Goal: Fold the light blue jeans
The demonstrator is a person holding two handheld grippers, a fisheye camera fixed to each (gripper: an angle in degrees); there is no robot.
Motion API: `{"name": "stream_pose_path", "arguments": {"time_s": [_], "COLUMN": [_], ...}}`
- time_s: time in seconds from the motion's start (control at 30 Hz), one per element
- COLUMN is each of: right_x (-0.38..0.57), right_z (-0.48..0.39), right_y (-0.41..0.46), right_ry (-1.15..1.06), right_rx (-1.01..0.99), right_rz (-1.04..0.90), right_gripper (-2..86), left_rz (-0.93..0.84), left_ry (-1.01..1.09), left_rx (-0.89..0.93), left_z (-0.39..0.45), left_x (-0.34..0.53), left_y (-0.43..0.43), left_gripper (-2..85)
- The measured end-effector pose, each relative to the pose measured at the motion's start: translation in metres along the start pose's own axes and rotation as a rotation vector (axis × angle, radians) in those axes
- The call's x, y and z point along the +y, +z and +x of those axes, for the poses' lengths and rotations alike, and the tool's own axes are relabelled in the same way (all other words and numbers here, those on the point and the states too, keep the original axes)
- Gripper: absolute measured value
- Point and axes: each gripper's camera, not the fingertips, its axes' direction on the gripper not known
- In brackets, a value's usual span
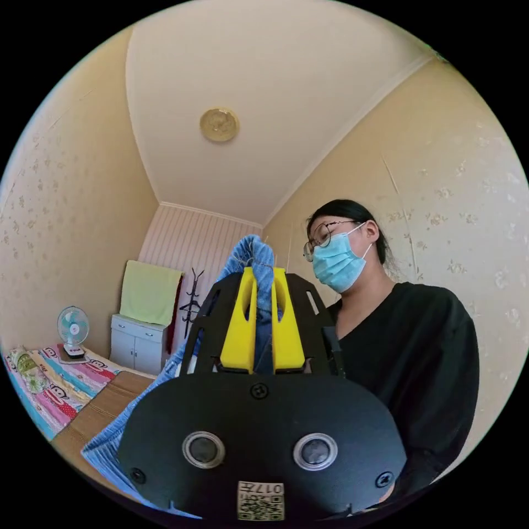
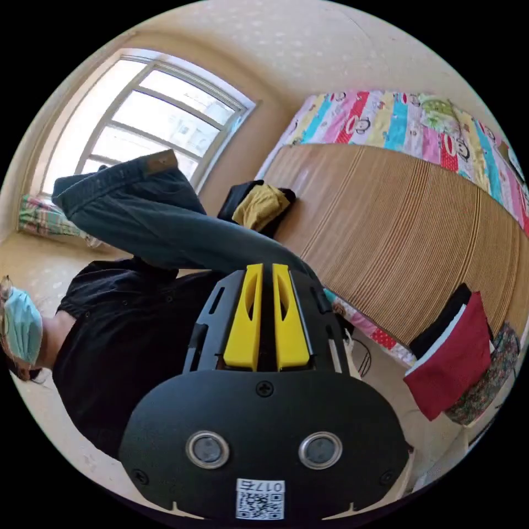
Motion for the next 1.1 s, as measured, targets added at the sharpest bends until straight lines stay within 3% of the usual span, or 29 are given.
{"name": "stream_pose_path", "arguments": {"time_s": [0.13,0.23,0.3,0.37,0.57,0.63,0.77,0.87,1.0,1.1], "right_x": [-0.029,-0.039,-0.039,-0.037,0.018,0.045,0.08,0.103,0.121,0.153], "right_z": [0.024,0.043,0.049,0.034,-0.037,-0.054,-0.077,-0.088,-0.103,-0.119], "right_y": [0.077,0.141,0.153,0.144,0.044,0.028,0.019,0.011,-0.003,-0.035], "right_ry": [0.129,0.154,0.182,0.09,-0.419,-0.542,-0.644,-0.753,-0.869,-0.867], "right_rx": [0.131,0.071,-0.015,-0.111,-0.378,-0.341,-0.246,-0.35,-0.587,-0.536], "right_rz": [-0.325,-0.566,-0.568,-0.459,0.181,0.315,0.484,0.626,0.667,0.639], "right_gripper": [0.7,0.6,0.7,0.9,4.0,8.5,17.9,21.0,16.4,7.1], "left_rz": [0.105,0.129,0.121,0.11,0.109,0.106,0.089,0.07,0.055,0.044], "left_ry": [0.004,-0.023,-0.037,-0.045,-0.064,-0.076,-0.118,-0.138,-0.158,-0.149], "left_rx": [0.292,0.313,0.289,0.281,0.283,0.298,0.325,0.344,0.358,0.287], "left_z": [-0.004,-0.002,0.002,0.008,0.019,0.019,0.018,0.02,0.024,0.039], "left_x": [0.009,0.015,0.016,0.017,0.02,0.02,0.02,0.02,0.017,0.005], "left_y": [0.005,0.009,0.012,0.017,0.031,0.039,0.06,0.075,0.087,0.076], "left_gripper": [4.1,4.2,4.2,4.2,4.2,4.2,4.1,4.1,4.1,4.1]}}
